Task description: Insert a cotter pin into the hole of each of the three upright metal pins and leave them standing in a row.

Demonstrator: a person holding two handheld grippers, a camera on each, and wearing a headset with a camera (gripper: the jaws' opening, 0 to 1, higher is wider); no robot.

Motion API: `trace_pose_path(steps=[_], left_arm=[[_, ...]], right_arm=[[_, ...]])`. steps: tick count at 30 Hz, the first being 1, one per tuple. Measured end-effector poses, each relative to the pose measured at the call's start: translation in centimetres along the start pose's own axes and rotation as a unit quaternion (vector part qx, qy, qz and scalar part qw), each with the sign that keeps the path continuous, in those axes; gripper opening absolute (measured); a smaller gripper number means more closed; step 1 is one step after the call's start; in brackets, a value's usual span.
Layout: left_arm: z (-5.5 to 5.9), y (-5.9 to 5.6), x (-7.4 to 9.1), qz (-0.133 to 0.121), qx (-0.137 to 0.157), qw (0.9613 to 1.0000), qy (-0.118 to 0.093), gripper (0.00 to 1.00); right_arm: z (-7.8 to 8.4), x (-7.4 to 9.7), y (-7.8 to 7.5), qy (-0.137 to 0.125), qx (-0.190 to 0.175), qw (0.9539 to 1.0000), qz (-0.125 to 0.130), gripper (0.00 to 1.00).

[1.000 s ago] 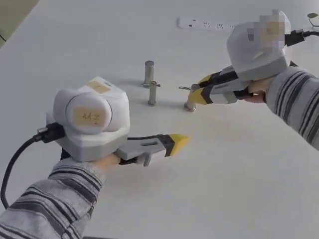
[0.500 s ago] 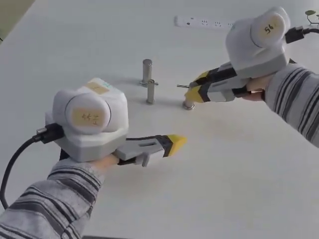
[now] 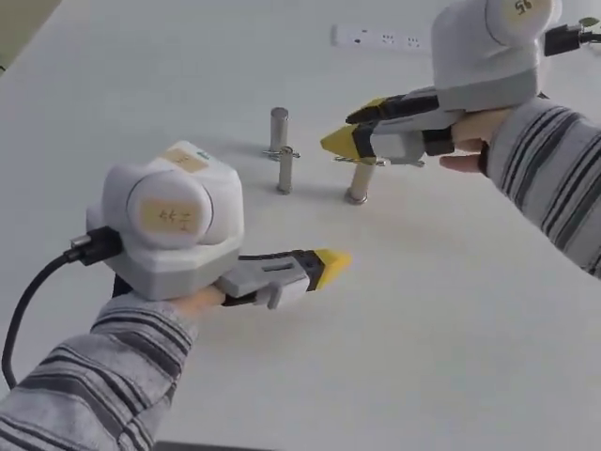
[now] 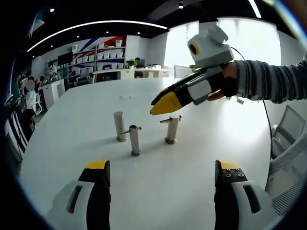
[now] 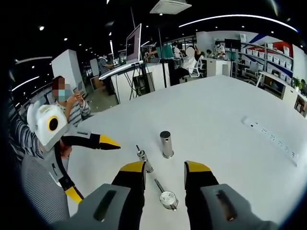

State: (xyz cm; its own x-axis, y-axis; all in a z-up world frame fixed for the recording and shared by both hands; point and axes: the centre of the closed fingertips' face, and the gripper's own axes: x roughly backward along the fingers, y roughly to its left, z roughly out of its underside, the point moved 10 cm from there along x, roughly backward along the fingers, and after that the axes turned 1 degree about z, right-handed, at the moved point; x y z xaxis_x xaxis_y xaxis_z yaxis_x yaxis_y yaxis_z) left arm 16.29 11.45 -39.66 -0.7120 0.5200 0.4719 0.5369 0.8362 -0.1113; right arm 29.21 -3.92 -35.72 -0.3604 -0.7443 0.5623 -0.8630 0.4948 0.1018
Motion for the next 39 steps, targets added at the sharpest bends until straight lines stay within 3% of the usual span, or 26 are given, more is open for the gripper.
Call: trace_pose_path(steps=[9,16,25,39], left_arm=[[-0.3,0.2,0.1,0.002,0.004,0.9999,-0.010,0.92],[-0.6,0.0,-0.2,0.011,0.008,0.9998,-0.013,0.96],[-0.7,-0.1,-0.3,0.018,0.009,0.9997,-0.011,0.99],[-0.7,-0.4,-0.5,0.022,0.008,0.9997,-0.005,0.99]], right_arm=[[-1.6,-2.5,0.7,-0.020,-0.021,0.9996,0.008,0.29],[-2.4,-4.7,0.8,-0.011,-0.027,0.9995,0.011,0.28],[-2.2,-6.8,0.3,-0.005,-0.058,0.9982,0.014,0.24],[-1.8,-8.1,0.2,0.021,-0.043,0.9986,0.022,0.10]])
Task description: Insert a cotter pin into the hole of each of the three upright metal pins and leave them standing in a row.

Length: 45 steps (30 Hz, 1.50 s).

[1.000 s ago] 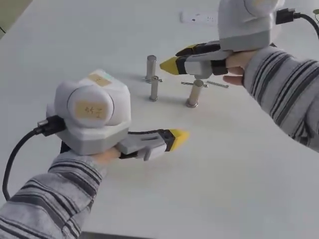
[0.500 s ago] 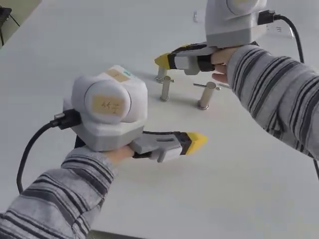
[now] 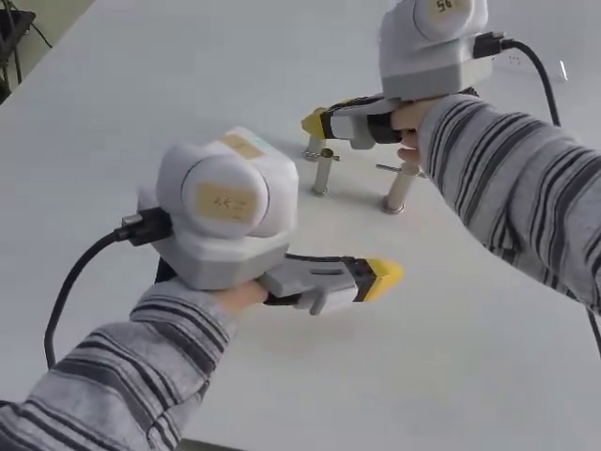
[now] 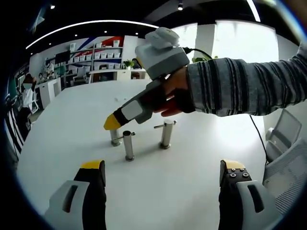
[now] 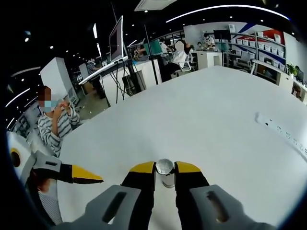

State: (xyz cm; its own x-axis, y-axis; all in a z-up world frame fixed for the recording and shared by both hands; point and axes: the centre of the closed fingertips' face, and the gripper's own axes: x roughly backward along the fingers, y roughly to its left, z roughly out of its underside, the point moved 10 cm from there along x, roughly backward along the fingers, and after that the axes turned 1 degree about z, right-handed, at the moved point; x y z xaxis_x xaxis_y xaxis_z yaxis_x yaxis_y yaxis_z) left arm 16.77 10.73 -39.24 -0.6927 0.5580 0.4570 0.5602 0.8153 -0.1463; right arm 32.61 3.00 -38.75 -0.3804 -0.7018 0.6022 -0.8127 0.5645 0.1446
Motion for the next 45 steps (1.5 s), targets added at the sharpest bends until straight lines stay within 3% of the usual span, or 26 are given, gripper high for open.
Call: trace_pose_path(steps=[5,14,33,45], left_arm=[[-0.1,0.0,0.1,-0.001,-0.006,1.0000,-0.003,0.99],[-0.1,-0.1,0.1,0.002,-0.010,0.9999,0.002,0.99],[-0.2,-0.2,0.2,0.015,-0.011,0.9998,-0.003,0.99],[-0.3,-0.2,0.3,0.036,-0.021,0.9991,-0.002,0.99]], right_arm=[[-0.1,0.2,-0.1,0.000,0.033,0.9994,0.008,0.09],[0.3,1.3,-1.4,0.012,0.039,0.9990,0.016,0.08],[3.5,7.2,-4.3,0.033,0.029,0.9973,0.058,0.08],[5.6,10.9,-6.0,0.046,0.029,0.9958,0.074,0.08]])
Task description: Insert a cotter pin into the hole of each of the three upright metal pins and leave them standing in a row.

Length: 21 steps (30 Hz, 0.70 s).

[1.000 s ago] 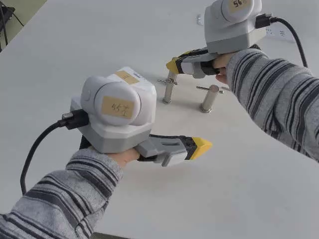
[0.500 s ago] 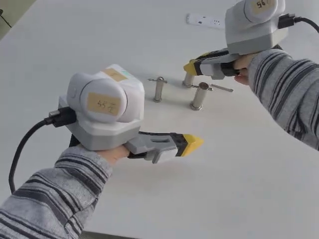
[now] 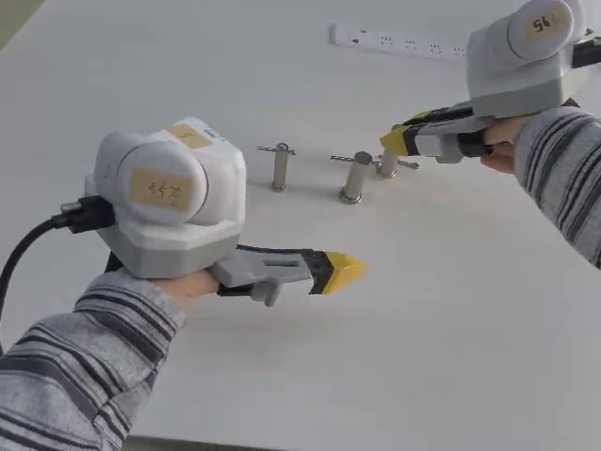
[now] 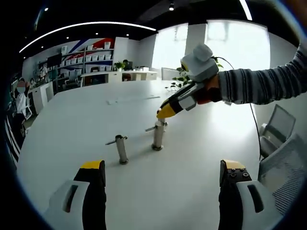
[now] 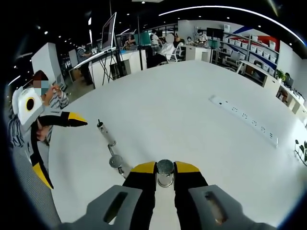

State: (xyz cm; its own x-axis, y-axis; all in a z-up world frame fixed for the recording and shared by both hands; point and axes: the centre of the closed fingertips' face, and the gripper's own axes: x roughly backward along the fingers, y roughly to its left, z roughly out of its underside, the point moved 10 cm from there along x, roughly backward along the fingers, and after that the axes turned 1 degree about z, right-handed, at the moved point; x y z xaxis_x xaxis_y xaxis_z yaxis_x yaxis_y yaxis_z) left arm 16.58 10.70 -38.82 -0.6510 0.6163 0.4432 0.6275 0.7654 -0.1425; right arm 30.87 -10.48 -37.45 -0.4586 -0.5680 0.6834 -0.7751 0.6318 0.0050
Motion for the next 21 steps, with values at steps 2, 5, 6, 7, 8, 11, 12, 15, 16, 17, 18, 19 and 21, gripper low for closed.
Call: trace_pose_path(steps=[2,5,6,7,8,11,12,15,16,17,18,19,21], left_arm=[[0.0,0.1,0.1,0.001,0.001,1.0000,0.002,0.99],[0.0,0.3,0.2,0.000,0.001,1.0000,0.002,0.99],[0.0,0.3,0.2,0.000,0.002,1.0000,0.002,0.99],[0.1,0.3,0.3,0.001,0.004,1.0000,0.003,0.99],[0.1,0.4,0.3,0.000,0.004,1.0000,0.005,0.99],[0.1,0.4,0.3,0.001,0.000,1.0000,0.007,0.99],[0.1,0.3,0.4,0.003,0.000,1.0000,0.007,0.99],[0.2,0.3,0.4,0.004,-0.002,1.0000,0.009,0.99],[0.2,0.3,0.4,0.004,-0.003,0.9999,0.010,0.99],[0.2,0.3,0.5,0.004,-0.003,0.9999,0.011,0.99],[0.2,0.3,0.5,0.003,-0.003,0.9999,0.011,0.99],[0.3,0.3,0.5,0.004,-0.003,0.9999,0.012,0.99],[0.3,0.3,0.5,0.004,-0.004,0.9999,0.012,0.99]], right_arm=[[0.3,0.5,-0.2,0.002,-0.001,1.0000,0.001,0.08],[1.0,1.1,-0.5,0.004,-0.005,1.0000,0.002,0.08],[1.1,1.2,-0.5,0.005,-0.005,1.0000,0.002,0.08],[1.4,1.4,-0.4,0.008,-0.005,1.0000,0.001,0.08],[1.5,1.6,-0.4,0.009,-0.005,0.9999,0.001,0.08],[2.1,2.2,-0.3,0.013,-0.003,0.9999,0.000,0.08],[2.3,2.3,-0.2,0.014,-0.004,0.9999,-0.001,0.08],[2.7,2.8,-0.3,0.015,-0.009,0.9998,-0.001,0.08],[2.8,2.9,-0.3,0.016,-0.010,0.9998,-0.001,0.08],[2.9,3.1,-0.1,0.015,-0.010,0.9998,-0.001,0.08],[3.1,3.4,0.1,0.015,-0.009,0.9998,-0.002,0.08],[3.2,3.5,0.2,0.015,-0.008,0.9999,-0.002,0.08],[3.4,3.9,0.5,0.013,-0.009,0.9999,-0.005,0.08]])
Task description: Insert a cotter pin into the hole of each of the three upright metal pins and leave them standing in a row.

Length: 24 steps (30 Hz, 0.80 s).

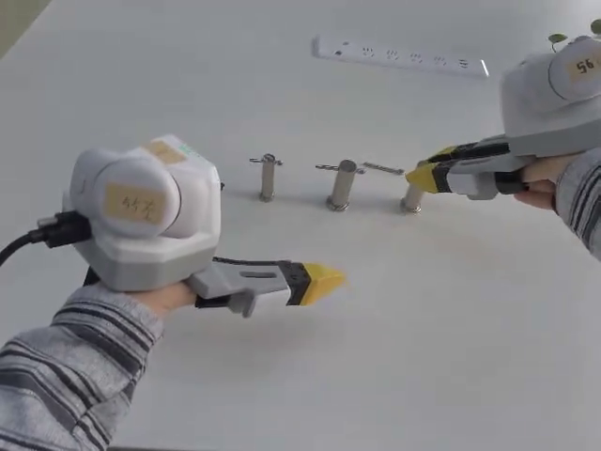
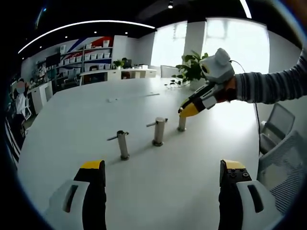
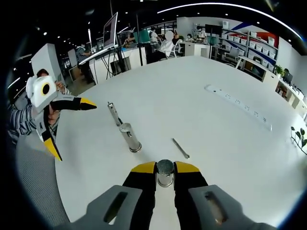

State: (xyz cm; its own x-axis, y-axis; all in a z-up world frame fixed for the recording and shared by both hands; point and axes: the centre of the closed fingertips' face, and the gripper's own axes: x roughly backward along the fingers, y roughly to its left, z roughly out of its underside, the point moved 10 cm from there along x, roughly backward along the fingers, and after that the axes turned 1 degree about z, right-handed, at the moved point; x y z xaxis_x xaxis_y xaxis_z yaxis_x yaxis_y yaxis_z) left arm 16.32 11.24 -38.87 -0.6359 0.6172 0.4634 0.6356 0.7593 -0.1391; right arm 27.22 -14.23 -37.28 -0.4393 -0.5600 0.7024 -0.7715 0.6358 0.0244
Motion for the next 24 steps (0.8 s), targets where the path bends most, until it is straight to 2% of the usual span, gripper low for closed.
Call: trace_pose_path(steps=[8,13,19,24], left_arm=[[0.0,-0.3,0.0,0.003,-0.006,1.0000,0.001,0.99],[-0.1,-0.3,0.0,0.004,-0.008,1.0000,-0.001,0.99],[-0.2,-0.3,0.0,0.002,-0.010,0.9999,0.000,0.99],[-0.2,-0.3,0.0,0.002,-0.011,0.9999,-0.001,0.99]], right_arm=[[1.0,0.9,1.8,-0.002,0.011,0.9999,-0.013,0.08],[0.9,1.2,2.5,-0.009,0.012,0.9996,-0.024,0.08],[0.6,1.0,4.1,-0.003,0.055,0.9975,-0.045,0.08],[0.5,0.7,5.3,-0.003,0.065,0.9962,-0.058,0.08]])
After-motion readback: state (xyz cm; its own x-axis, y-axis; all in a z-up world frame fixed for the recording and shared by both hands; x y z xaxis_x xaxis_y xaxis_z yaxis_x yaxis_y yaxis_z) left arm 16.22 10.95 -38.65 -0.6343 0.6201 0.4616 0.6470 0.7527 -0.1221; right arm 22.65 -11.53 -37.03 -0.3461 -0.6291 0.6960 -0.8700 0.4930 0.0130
